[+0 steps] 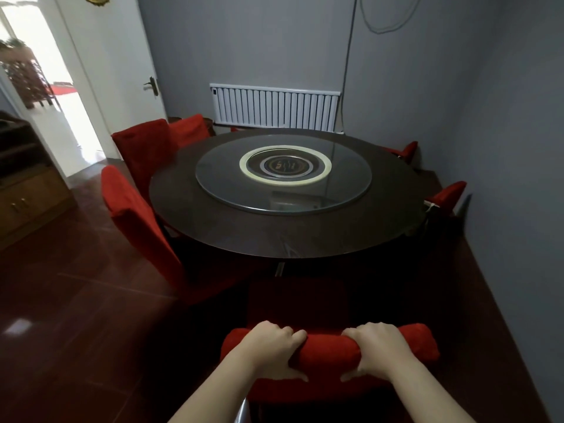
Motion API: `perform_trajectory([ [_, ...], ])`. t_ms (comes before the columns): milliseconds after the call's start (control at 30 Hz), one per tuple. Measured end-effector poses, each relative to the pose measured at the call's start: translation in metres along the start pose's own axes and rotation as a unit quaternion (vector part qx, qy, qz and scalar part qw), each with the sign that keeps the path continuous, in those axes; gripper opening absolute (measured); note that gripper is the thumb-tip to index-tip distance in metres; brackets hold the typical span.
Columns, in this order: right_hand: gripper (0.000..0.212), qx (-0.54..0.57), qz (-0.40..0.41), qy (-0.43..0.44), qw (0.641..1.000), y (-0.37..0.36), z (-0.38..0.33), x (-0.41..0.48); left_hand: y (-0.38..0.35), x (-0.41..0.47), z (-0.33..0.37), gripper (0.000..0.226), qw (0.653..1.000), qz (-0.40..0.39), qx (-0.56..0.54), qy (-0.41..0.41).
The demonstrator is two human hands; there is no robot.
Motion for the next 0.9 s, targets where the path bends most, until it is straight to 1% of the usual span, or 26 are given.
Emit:
perform_trajectory([
  [133,0.074,0.013,0.014,0.002,1.000,0.026,0.007,0.029,0.022,0.015,-0.031,0.082,1.000,0.013,0.021,0.005],
  [233,0.076,0.013,0.028,-0.003,1.000,0.050,0.015,0.058,0.045,0.031,-0.061,0.082,0.999,0.028,0.021,0.034],
  [300,0.077,0.010,0.046,-0.005,0.999,0.065,0.022,0.080,0.059,0.042,-0.083,0.085,0.996,0.047,0.015,0.070],
  [367,0.082,0.006,0.070,-0.015,0.997,0.080,0.032,0.099,0.072,0.051,-0.106,0.090,0.989,0.076,0.013,0.128],
  [433,0.087,-0.006,0.115,-0.029,0.993,0.092,0.046,0.114,0.084,0.060,-0.125,0.094,0.975,0.107,0.006,0.196],
  [500,0.086,-0.019,0.151,-0.033,0.988,0.100,0.060,0.122,0.092,0.071,-0.133,0.092,0.967,0.117,-0.014,0.227],
  [667,0.084,-0.024,0.180,-0.036,0.983,0.105,0.100,0.143,0.106,0.111,-0.132,0.085,0.969,0.125,-0.037,0.211],
  [900,0.082,-0.035,0.208,-0.023,0.977,0.116,0.128,0.166,0.129,0.139,-0.135,0.082,0.968,0.158,-0.023,0.194],
])
Point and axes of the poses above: each hand's wrist, its own x-axis towards the middle knuckle, its own y-axis out of the back of the hand, z = x × y, the point moved 8 cm from there along x, towards the middle knuckle, and after that the axes turned 9 degrees about -x, right-handed, at the moved point
